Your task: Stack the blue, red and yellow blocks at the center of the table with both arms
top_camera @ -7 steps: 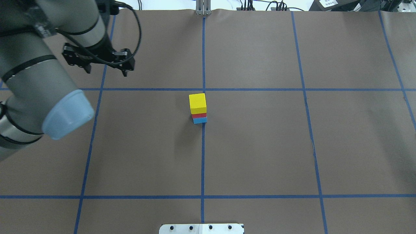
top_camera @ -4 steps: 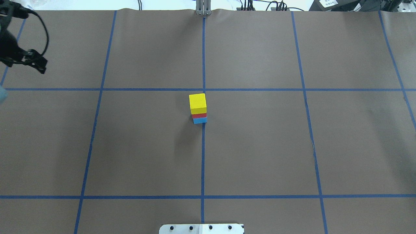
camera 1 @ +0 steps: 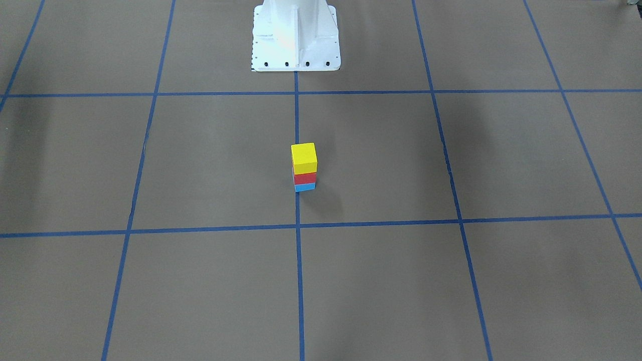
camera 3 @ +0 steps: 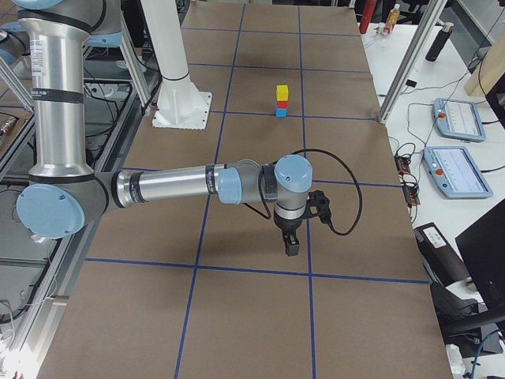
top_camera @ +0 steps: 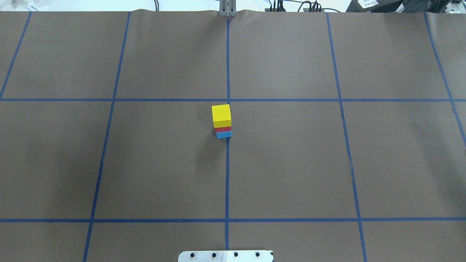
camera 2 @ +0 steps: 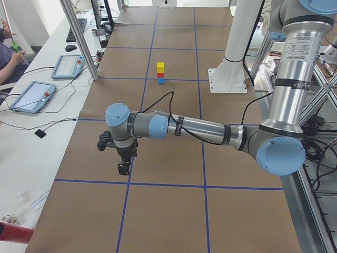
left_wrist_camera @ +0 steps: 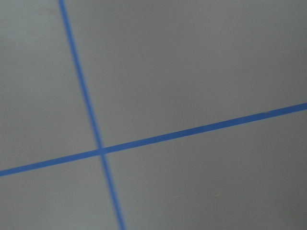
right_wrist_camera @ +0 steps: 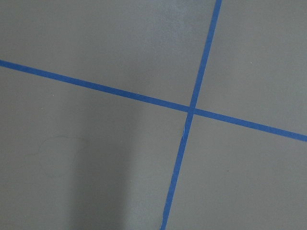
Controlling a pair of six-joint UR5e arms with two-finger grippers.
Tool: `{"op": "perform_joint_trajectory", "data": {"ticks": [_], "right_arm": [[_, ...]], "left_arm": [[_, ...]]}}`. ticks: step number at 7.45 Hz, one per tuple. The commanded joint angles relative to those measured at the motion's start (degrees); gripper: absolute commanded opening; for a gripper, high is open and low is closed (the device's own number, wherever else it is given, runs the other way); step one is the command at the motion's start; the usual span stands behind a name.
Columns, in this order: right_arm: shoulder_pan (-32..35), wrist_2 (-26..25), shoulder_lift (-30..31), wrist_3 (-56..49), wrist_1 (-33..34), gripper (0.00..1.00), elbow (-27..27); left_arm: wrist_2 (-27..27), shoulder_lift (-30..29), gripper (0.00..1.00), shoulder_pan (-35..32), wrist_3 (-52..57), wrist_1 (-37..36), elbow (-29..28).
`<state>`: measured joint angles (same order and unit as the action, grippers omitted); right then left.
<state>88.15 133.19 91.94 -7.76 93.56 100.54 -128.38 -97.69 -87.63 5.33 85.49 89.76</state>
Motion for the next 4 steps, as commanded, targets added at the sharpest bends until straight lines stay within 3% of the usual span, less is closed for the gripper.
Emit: {"op": "perform_joint_trajectory", "data": {"ticks": [1,4], "right_arm": [[0.0,0.0,0.1,0.7,0.1,1.0,-0.3],[0.0,0.0,0.4,0.7,0.1,1.0,-0.3]], "left_arm": [[-0.1,2.0,1.0,-3.1,3.4,0.2,-2.0],[-2.7,4.8,1.0,-3.2,3.3,0.2,1.5]]}}
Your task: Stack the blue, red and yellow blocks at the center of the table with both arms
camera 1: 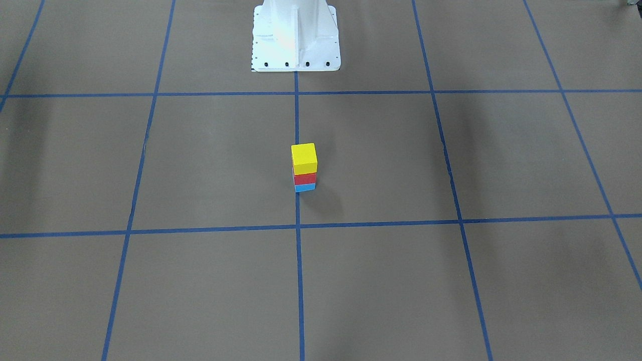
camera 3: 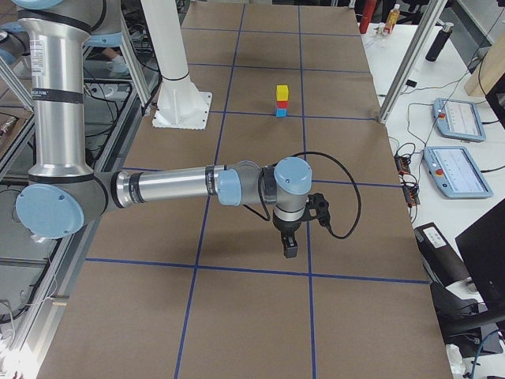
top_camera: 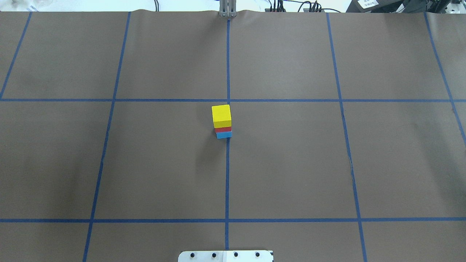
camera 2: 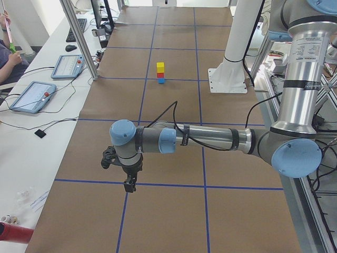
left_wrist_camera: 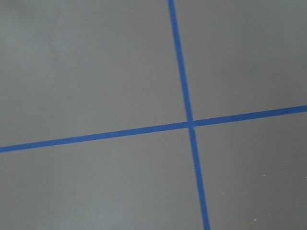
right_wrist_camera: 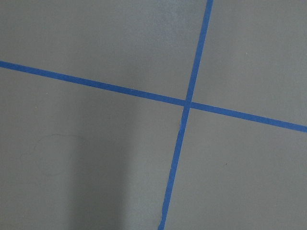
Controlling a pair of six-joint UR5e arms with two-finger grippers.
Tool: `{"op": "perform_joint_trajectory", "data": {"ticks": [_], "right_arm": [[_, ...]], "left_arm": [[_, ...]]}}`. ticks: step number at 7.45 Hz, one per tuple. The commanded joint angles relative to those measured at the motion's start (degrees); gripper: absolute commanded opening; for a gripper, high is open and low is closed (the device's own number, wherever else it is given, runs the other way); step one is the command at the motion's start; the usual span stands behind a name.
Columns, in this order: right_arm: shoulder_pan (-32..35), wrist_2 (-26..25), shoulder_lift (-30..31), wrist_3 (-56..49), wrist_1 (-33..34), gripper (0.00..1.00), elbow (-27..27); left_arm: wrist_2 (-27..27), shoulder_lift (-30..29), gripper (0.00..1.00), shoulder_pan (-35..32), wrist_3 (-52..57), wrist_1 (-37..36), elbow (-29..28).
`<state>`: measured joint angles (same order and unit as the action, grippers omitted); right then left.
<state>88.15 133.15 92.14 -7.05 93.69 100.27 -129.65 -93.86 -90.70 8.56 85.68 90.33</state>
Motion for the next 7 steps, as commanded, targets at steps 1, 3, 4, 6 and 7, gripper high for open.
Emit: {"op": "perform_joint_trajectory", "data": {"ticks": [1,3,4,6,7], "right_arm": [[0.1,0.2,0.4,0.0,0.0,1.0,-0.4],[0.4,0.4,0.7,-0.1,0.0,1.0,-0.9],[1.4,0.7,1.1,-0.2,0.0,1.0,-1.0],[1.9,2.0,1.3,-0.3,0.0,1.0,-1.0],[2.0,2.0,1.3,-0.3,0.0,1.0,-1.0]], "left_arm": [[-1.5,1.0,1.0,-0.1,0.1,-0.1,0.8],[-1.5,1.0,1.0,0.0,0.1,0.0,0.8],[-1.5,1.0,1.0,0.0,0.1,0.0,0.7],[-1.5,1.0,1.0,0.0,0.1,0.0,0.8],[-1.5,1.0,1.0,0.0,0.1,0.0,0.8]]}}
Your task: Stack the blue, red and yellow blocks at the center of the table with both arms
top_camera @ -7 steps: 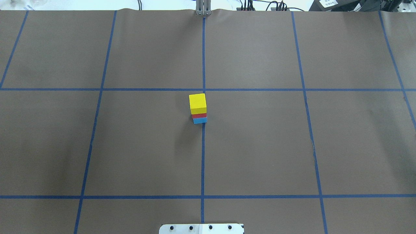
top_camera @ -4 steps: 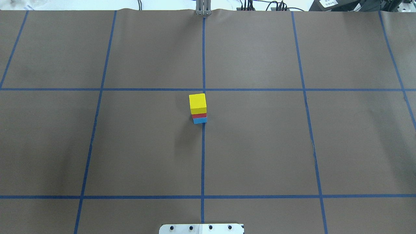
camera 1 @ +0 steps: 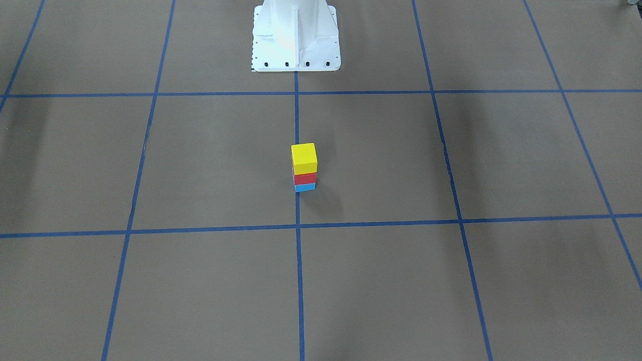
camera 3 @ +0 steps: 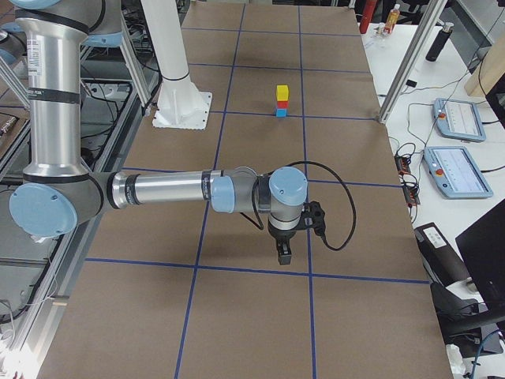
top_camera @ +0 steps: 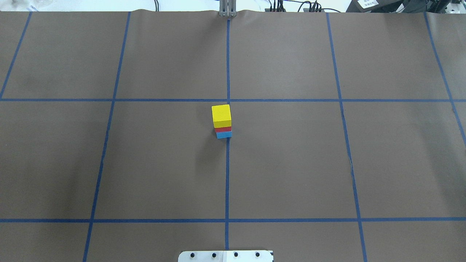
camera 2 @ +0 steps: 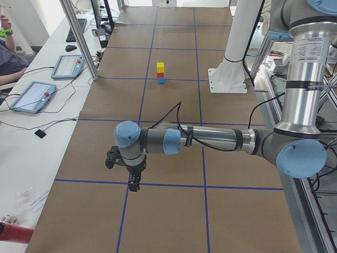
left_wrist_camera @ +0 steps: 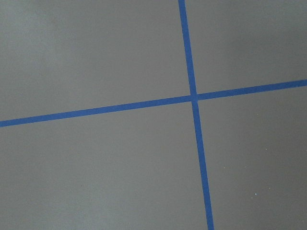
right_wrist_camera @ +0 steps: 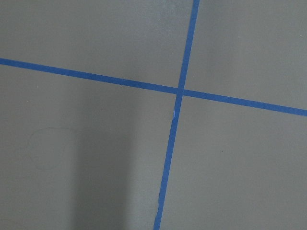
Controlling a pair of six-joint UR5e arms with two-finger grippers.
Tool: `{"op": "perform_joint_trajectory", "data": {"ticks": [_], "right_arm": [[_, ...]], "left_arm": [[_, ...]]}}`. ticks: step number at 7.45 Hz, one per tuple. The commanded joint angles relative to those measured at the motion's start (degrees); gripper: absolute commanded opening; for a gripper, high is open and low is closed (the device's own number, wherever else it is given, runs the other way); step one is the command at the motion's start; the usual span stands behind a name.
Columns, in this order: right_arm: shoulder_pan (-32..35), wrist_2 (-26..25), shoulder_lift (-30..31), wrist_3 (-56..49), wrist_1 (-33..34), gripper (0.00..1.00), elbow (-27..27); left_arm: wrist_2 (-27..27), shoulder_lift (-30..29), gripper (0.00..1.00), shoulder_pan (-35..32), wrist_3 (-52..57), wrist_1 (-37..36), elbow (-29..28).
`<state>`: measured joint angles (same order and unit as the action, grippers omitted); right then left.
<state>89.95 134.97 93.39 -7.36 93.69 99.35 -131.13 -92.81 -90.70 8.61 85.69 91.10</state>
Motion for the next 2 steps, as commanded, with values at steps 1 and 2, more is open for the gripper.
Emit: {"op": "perform_joint_trajectory", "data": {"ticks": [1,2], "right_arm": [[0.2,0.2,0.1,0.0,0.0,1.0,0.0],[0.2,0.2,0.1,0.0,-0.1,1.0,0.1]], "left_arm": [[0.0,0.0,1.0,0.0,0.0,-0.1,0.0],[0.0,0.0,1.0,0.0,0.0,-0.1,0.0]]}}
